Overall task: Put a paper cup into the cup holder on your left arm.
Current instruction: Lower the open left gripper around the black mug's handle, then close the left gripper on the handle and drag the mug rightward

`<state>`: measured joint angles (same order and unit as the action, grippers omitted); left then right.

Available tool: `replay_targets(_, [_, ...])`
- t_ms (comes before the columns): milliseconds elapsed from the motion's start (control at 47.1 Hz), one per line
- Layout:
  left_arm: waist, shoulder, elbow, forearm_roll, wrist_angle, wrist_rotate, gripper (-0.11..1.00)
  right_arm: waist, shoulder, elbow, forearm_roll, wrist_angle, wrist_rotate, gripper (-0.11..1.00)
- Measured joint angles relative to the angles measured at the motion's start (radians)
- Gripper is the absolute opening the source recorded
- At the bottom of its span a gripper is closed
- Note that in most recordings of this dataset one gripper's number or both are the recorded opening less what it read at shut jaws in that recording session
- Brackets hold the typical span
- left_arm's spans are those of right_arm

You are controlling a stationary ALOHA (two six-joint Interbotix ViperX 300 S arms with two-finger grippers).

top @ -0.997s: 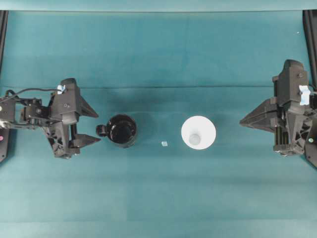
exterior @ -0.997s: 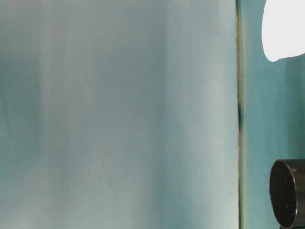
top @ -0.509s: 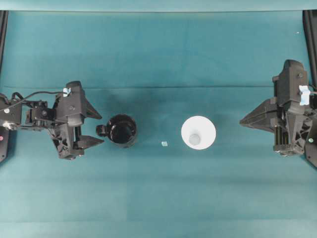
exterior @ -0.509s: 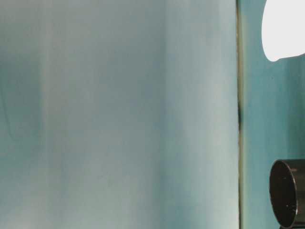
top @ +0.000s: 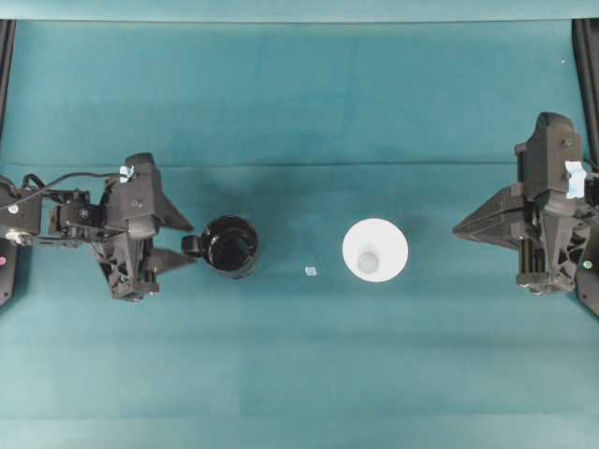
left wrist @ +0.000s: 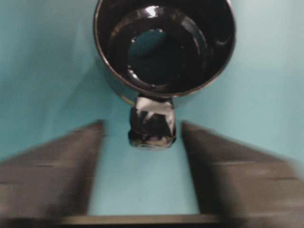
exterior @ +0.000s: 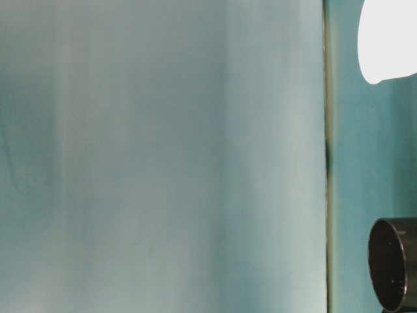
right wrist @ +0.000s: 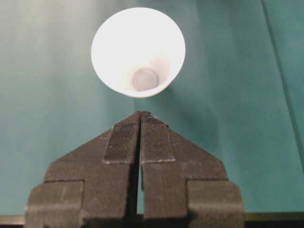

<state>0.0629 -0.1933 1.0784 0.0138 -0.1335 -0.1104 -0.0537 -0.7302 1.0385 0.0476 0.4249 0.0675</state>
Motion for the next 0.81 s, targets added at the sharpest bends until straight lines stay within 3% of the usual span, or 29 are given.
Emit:
replay_targets(42, [0.000, 0.000, -0.002, 0.002, 0.000, 0.006, 0.30, 0.000, -0.002, 0.002, 0.000, 0.000, -0.002, -0.01])
replay_targets(806, [-0.018, -0.003, 0.011, 0.000, -0.032, 0.021, 0.30, 0.000, -0.002, 0.000, 0.000, 0.000, 0.000, -0.01])
